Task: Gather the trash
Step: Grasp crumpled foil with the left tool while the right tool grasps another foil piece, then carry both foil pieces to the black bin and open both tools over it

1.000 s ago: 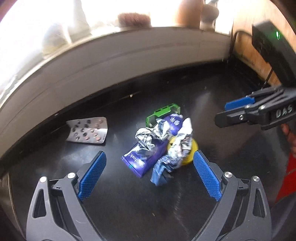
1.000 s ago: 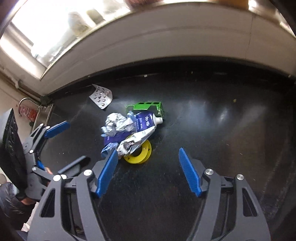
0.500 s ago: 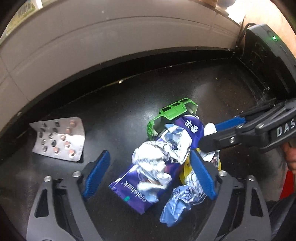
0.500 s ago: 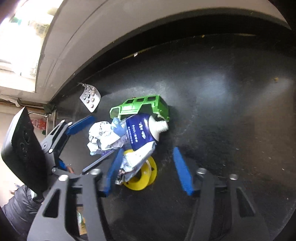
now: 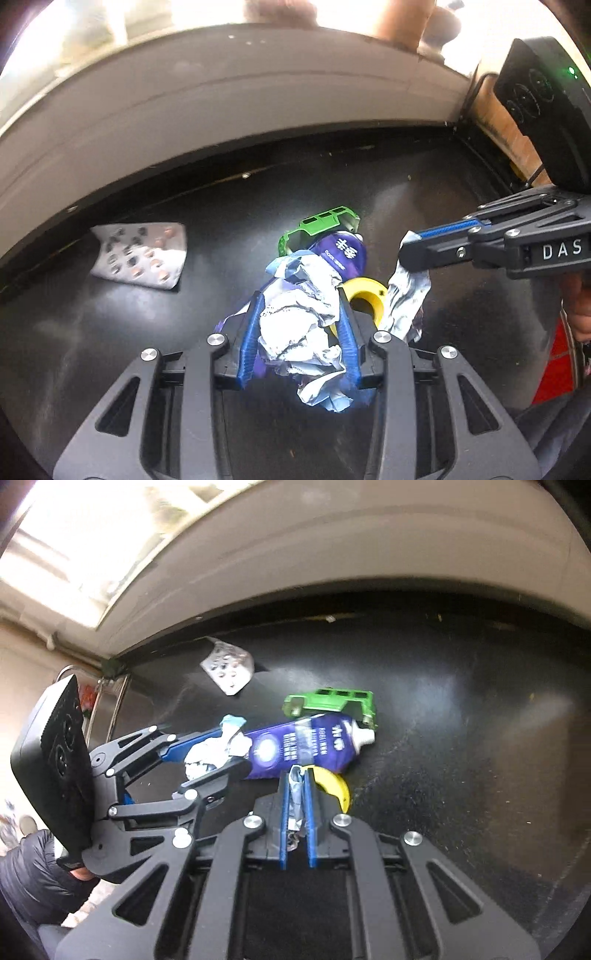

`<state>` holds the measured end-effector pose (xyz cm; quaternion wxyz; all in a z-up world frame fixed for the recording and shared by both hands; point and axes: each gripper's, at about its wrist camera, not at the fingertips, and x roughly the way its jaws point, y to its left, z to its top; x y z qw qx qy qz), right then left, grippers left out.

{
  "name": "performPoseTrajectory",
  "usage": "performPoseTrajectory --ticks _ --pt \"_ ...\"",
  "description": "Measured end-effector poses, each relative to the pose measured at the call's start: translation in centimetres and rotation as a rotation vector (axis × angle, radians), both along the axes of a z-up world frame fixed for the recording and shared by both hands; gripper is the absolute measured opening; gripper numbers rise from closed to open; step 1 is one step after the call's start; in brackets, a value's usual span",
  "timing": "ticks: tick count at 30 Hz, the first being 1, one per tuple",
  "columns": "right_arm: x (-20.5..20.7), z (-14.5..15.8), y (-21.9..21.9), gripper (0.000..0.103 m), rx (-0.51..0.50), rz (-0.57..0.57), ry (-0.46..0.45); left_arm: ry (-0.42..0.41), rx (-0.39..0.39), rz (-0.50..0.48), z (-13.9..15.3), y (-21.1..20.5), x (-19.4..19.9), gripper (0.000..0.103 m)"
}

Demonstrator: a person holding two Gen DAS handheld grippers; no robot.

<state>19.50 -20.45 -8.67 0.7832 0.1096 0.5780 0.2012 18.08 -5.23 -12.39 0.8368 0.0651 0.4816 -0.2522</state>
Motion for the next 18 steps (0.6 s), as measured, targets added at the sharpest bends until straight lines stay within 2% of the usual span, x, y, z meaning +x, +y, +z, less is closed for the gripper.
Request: performPoseTrajectory --ticks 4,8,18 --pt "-2.5 2.5 1.3 0.009 -0.04 0.047 -0.067 -0.022 -0.012 0.065 2.2 1.8 -3.2 0.037" --pt "-4.8 3.7 2.5 0.009 -0.066 0.082 -0.107 -0.036 -0.003 0.117 3.6 3.2 -7.2 0.037" --pt "-9.9 5.5 5.9 0.009 -0.094 0.123 -0.159 -0.046 0.016 0.185 4.7 5.8 -13.9 0.037"
